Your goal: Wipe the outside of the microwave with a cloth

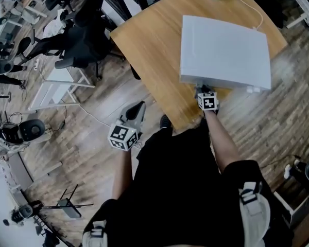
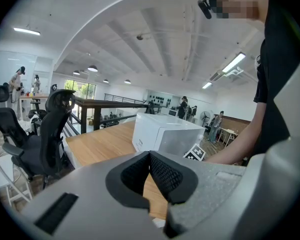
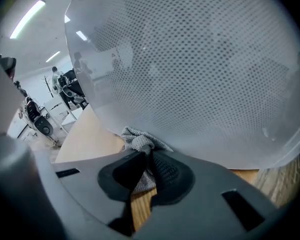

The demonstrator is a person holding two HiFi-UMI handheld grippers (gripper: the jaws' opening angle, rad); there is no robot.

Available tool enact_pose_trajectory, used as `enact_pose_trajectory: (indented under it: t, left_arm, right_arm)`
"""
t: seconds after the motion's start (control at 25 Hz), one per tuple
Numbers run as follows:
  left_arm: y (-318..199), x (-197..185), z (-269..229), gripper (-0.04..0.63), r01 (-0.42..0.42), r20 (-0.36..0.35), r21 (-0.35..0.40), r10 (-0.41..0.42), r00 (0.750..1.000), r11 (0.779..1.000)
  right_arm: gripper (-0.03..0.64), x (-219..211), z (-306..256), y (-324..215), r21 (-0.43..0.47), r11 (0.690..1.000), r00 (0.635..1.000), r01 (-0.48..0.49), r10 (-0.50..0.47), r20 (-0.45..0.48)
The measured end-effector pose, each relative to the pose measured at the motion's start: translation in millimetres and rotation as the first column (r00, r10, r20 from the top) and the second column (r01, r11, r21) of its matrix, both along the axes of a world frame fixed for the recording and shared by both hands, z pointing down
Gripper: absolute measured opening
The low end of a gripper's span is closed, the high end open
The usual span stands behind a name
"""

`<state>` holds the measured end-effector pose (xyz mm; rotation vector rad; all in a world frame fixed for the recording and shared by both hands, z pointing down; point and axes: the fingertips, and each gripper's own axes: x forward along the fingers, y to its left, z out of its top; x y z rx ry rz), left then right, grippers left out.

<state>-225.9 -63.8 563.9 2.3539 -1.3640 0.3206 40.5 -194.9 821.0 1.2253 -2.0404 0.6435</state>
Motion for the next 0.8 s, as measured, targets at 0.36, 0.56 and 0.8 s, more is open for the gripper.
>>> enact_pose_trajectory:
  t: [0.36,0.56,0.8]
  left_arm:
    - [6,-37,3,0.002,0.017,0.010,-0.010,-0.017,1.000,1.000]
    - [6,-50,3,0.002,0.015,0.005,-0.004,-0.015,1.000,1.000]
    - [9,-71,4,0.002,0.020,0.005,-0.010,-0.020,1.000,1.000]
  right_arm:
    - [0.035,-43,2,1,-0.006,1.000,1.000,0.022,-0.022,0.011]
    - [0.035,-64,4,3,-0.011,0.999,0.999,0.042,-0.041,0.017]
    - [0.035,-87,4,3,-0.014,0.998,0.998,0.054,-0.054,0.010]
